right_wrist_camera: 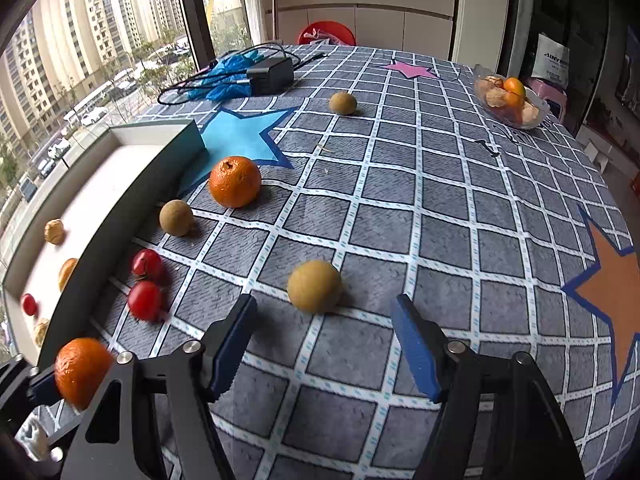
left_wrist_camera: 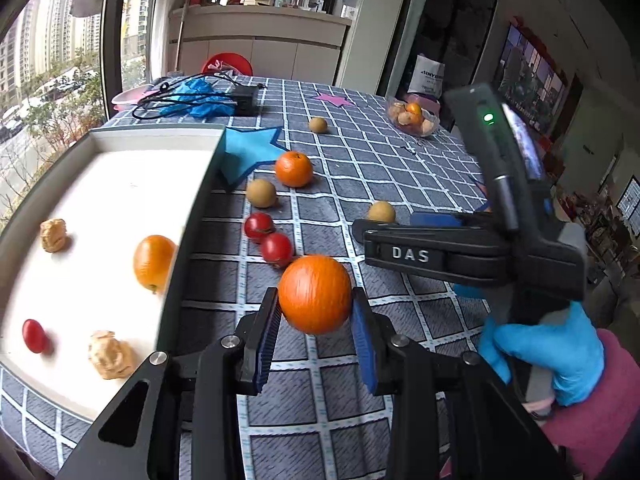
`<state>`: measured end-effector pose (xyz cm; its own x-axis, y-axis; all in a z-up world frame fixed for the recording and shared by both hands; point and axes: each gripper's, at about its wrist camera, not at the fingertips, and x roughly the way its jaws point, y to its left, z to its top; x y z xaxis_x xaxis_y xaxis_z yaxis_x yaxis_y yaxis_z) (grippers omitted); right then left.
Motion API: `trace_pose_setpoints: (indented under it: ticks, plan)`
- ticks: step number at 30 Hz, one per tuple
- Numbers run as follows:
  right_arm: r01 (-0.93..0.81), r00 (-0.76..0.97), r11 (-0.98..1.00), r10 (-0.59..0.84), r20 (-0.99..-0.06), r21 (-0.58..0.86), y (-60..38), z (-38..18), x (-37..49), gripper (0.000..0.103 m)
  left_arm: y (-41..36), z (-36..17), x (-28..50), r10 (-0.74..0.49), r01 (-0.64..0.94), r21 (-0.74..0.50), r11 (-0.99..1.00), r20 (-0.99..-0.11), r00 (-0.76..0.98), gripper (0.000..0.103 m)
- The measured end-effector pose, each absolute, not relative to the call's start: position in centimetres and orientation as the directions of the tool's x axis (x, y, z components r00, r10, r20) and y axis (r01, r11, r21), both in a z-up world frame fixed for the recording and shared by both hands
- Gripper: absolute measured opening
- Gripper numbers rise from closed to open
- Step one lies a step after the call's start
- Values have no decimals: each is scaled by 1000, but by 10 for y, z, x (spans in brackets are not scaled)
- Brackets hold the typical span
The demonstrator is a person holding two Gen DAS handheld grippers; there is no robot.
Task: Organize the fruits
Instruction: 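Grasp the brown kiwi with the right tool, then carry orange and kiwi into the white tray and open both tools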
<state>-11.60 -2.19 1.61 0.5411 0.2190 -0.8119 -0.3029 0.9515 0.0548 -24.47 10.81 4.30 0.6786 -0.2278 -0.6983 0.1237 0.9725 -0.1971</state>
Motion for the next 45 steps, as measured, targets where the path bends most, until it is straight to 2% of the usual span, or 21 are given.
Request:
trace_pose_setpoints:
  ticks: [2, 3, 4, 15, 20, 27, 30, 37, 45]
  plan:
    - [-314, 558, 949, 209, -803, 29, -18, 17, -117, 39, 115, 46, -247, -221, 116, -196, 974, -690, 690, 38]
    - [-322, 558, 946, 216, -801, 32, -18, 17, -117, 31, 118, 47, -248, -221, 115, -197, 974, -685, 694, 38]
    - [-322, 557, 946, 216, -802, 31, -18, 16, -116, 29, 121, 48, -248, -220, 113, -198, 974, -683, 696, 38]
    - [-323, 562, 943, 257, -786, 78, -28, 22, -130, 28, 113, 31, -237, -216, 132, -173, 976, -709, 671, 39]
    - [-327, 546, 938, 290, -786, 119, -37, 22, -136, 28, 106, 30, -227, -220, 124, -184, 975, -718, 661, 44]
    - [-307, 538, 937, 315, -782, 167, -57, 22, -142, 28, 93, 20, -223, -214, 135, -166, 977, -736, 642, 43]
    - [-302, 536, 934, 331, -777, 190, -61, 25, -144, 28, 96, 24, -224, -240, 137, -199, 970, -730, 640, 43]
    - [-347, 535, 913, 380, -755, 214, -47, 45, -151, 28, 109, 54, -236, -218, 132, -176, 976, -691, 689, 43]
    - [-465, 507, 849, 487, -711, 250, 13, 79, -162, 29, 156, 74, -242, -136, 50, -146, 988, -674, 726, 43]
